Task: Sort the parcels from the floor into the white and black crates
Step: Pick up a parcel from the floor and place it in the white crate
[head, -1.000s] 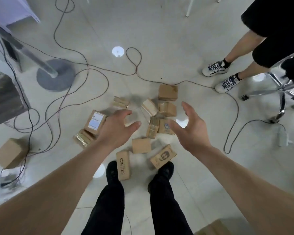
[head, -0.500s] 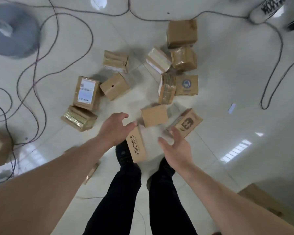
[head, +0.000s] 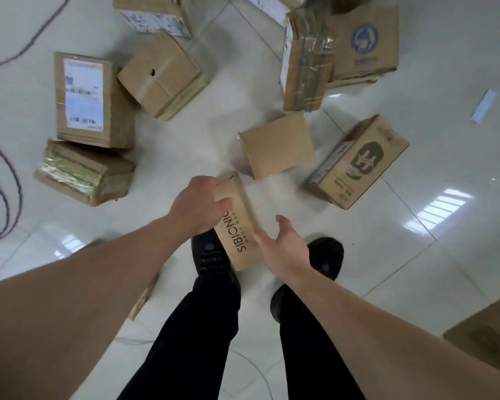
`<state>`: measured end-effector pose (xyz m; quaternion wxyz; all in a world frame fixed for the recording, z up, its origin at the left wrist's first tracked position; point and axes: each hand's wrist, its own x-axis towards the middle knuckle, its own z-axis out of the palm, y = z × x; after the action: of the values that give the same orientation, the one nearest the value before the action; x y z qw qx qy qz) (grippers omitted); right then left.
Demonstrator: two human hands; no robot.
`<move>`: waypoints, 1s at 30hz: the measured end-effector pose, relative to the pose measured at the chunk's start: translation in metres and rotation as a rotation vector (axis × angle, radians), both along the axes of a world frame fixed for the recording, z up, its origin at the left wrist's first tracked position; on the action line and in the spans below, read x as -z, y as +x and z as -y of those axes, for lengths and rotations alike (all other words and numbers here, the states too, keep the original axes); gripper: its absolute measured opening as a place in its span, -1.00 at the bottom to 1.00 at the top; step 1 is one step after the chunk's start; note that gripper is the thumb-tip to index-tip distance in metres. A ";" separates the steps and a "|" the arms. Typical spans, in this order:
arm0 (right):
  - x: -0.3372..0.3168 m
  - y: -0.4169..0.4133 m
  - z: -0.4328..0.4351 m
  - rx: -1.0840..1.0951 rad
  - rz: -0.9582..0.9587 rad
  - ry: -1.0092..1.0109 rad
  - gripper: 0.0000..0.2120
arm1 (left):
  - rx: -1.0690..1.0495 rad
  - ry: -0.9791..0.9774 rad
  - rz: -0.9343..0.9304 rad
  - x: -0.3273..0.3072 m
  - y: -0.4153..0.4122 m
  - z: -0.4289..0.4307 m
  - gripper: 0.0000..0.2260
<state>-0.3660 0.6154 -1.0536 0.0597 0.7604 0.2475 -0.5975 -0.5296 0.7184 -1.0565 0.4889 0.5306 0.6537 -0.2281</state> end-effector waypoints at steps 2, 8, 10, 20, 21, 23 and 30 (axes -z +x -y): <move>0.012 -0.004 0.007 -0.015 0.002 -0.034 -0.24 | 0.009 0.025 -0.001 0.012 0.001 0.002 -0.49; 0.024 -0.012 0.015 0.329 -0.066 -0.128 -0.29 | 0.056 -0.002 -0.065 0.028 0.000 0.004 -0.49; 0.018 -0.006 0.011 0.405 -0.004 -0.066 -0.35 | 0.045 0.023 -0.132 0.020 -0.001 0.000 -0.49; 0.014 0.078 -0.071 1.184 0.019 0.382 -0.84 | -0.637 0.052 0.315 0.005 0.033 -0.060 -0.64; 0.018 0.077 -0.073 1.120 0.012 0.354 -0.81 | -0.608 0.025 0.331 0.010 0.037 -0.057 -0.66; 0.022 0.074 -0.076 1.025 0.012 0.268 -0.83 | -0.592 -0.023 0.354 0.016 0.044 -0.051 -0.64; 0.017 0.071 -0.077 0.891 -0.041 0.246 -0.83 | -0.603 0.002 0.359 0.010 0.043 -0.045 -0.34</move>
<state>-0.2953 0.6926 -1.0707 -0.2986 0.7820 -0.0332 -0.5461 -0.4871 0.7635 -1.0665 0.6407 0.3460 0.6850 0.0241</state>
